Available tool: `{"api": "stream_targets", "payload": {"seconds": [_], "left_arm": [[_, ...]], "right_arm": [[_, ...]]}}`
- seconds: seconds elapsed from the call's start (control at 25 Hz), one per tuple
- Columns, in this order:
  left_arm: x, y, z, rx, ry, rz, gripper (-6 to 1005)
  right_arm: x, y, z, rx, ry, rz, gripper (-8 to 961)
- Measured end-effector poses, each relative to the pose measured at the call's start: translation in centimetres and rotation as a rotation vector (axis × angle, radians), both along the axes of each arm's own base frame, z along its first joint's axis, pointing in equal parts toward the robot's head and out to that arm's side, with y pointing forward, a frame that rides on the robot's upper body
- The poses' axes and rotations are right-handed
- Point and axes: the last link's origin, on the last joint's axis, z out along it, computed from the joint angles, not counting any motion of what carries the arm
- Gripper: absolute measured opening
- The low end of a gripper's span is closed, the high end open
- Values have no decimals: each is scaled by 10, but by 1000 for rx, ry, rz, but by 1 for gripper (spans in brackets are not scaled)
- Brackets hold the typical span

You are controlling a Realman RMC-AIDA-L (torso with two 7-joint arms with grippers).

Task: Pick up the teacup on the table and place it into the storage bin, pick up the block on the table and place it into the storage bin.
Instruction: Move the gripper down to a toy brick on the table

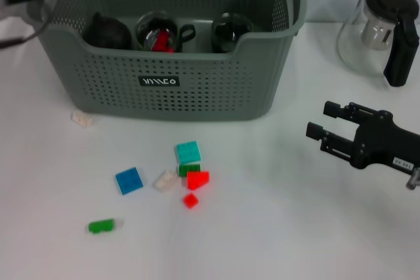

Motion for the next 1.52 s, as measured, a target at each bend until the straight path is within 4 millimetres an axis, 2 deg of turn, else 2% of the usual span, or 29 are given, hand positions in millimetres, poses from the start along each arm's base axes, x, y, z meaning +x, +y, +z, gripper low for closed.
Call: {"api": "stream_targets", "payload": {"seconds": [0.12, 0.32, 0.52, 0.8, 0.92, 1.16, 1.44, 1.52], "left_arm": [[-37, -22, -4, -15, -129, 83, 585], [-76, -58, -7, 42, -130, 168, 590], [-100, -84, -21, 99, -28, 158, 595], [-123, -106, -38, 210, 141, 70, 603], [-133, -117, -52, 225, 231, 12, 606], [-149, -120, -69, 228, 289, 75, 612], [-165, -109, -82, 255, 345, 185, 628], [-170, -100, -87, 275, 379, 223, 649]], "right_arm": [[-1, 1, 0, -2, 0, 3, 645], [-1, 3, 1, -5, -1, 3, 644], [-1, 3, 0, -8, -7, 2, 645], [-3, 3, -1, -9, -4, 4, 646], [-4, 3, -2, -11, -3, 6, 645], [-4, 2, -4, -17, 4, 6, 644], [-3, 0, -5, -18, 9, -1, 646], [-3, 0, -4, -18, 10, -4, 645]]}}
